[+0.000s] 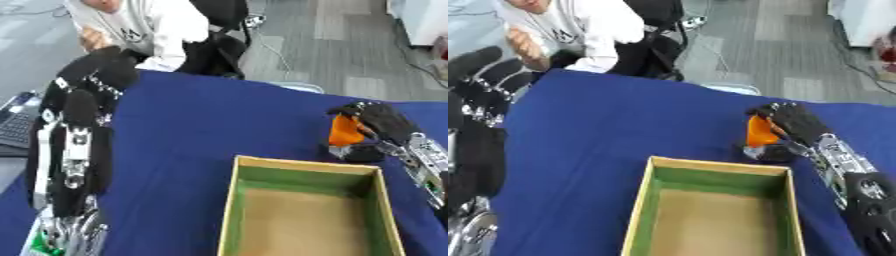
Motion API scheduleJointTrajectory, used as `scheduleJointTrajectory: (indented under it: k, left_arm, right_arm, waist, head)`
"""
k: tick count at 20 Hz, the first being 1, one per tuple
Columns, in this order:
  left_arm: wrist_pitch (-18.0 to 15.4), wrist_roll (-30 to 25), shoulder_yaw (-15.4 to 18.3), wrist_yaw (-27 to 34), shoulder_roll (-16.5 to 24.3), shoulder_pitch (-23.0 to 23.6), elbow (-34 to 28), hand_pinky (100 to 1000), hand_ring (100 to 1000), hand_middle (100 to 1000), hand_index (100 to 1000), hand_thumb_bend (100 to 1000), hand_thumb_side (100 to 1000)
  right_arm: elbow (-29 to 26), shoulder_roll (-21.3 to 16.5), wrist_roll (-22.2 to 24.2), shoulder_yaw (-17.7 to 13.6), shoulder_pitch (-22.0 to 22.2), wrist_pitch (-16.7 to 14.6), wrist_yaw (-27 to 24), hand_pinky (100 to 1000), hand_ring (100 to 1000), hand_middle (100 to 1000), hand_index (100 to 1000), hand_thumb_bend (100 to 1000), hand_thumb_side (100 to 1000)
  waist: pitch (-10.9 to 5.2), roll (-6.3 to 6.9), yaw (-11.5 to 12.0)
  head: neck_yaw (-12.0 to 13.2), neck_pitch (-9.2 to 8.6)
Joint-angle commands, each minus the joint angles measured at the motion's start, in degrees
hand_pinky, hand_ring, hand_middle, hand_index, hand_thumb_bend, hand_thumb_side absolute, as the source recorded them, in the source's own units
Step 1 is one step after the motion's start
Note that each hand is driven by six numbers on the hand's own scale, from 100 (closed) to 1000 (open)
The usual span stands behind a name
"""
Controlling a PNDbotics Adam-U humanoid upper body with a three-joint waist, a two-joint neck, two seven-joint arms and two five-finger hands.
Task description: Pick up objects on the table and place them in the box.
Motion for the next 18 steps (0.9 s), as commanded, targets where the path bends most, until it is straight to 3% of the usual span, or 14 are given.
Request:
scheduleJointTrajectory:
  k: [1, 7, 8, 9, 12, 13, 18]
  left_arm:
    - [-0.09, -0.1, 0.18, 0.01, 0.43, -0.75, -1.14, 835, 770, 797, 816, 846, 541]
    - [-0.07, -0.27, 0.03, 0.12, 0.32, -0.98, -1.14, 835, 769, 796, 816, 846, 540]
    - [-0.08, -0.29, 0.02, 0.14, 0.31, -1.01, -1.14, 835, 769, 796, 816, 846, 540]
    - [-0.09, -0.31, 0.02, 0.16, 0.3, -1.03, -1.14, 835, 769, 796, 816, 845, 539]
    - [-0.08, -0.39, -0.03, 0.19, 0.29, -1.1, -1.14, 835, 769, 796, 816, 845, 538]
    - [-0.07, -0.41, -0.03, 0.21, 0.29, -1.1, -1.14, 834, 769, 795, 816, 844, 538]
    - [-0.04, -0.49, -0.02, 0.24, 0.43, -0.93, -1.14, 834, 769, 795, 816, 844, 539]
  right_arm:
    - [-0.91, -0.41, -1.25, 0.62, -0.03, -0.01, 0.73, 100, 130, 304, 417, 381, 736]
    - [-1.89, -0.59, -3.37, 1.07, 0.07, 1.01, 2.97, 100, 100, 100, 189, 289, 664]
    - [-1.97, -0.58, -3.71, 1.1, 0.13, 1.3, 3.47, 100, 100, 100, 184, 281, 659]
    - [-2.14, -0.64, -4.19, 1.08, 0.15, 1.77, 4.07, 100, 100, 100, 148, 246, 583]
    - [-2.97, -0.67, -6.92, 0.97, 0.29, 4.23, 5.79, 100, 100, 100, 118, 180, 537]
    - [-3.06, -0.53, -7.95, 0.84, 0.29, 4.86, 5.33, 100, 100, 100, 105, 144, 502]
    - [-3.29, -0.54, -9.12, 1.08, -0.16, 5.37, -0.08, 100, 100, 100, 100, 132, 452]
  waist:
    - [-0.84, 0.02, 0.02]
    - [-0.82, -0.14, 0.27]
    - [-0.82, -0.15, 0.29]
    - [-0.82, -0.16, 0.3]
    - [-0.81, -0.17, 0.31]
    - [-0.81, -0.15, 0.27]
    - [-0.9, -0.08, -0.13]
  head:
    - [-0.32, -0.48]
    - [-0.17, -0.49]
    - [-0.16, -0.49]
    - [-0.12, -0.47]
    - [-0.08, -0.48]
    - [-0.1, -0.44]
    - [-0.19, -0.18]
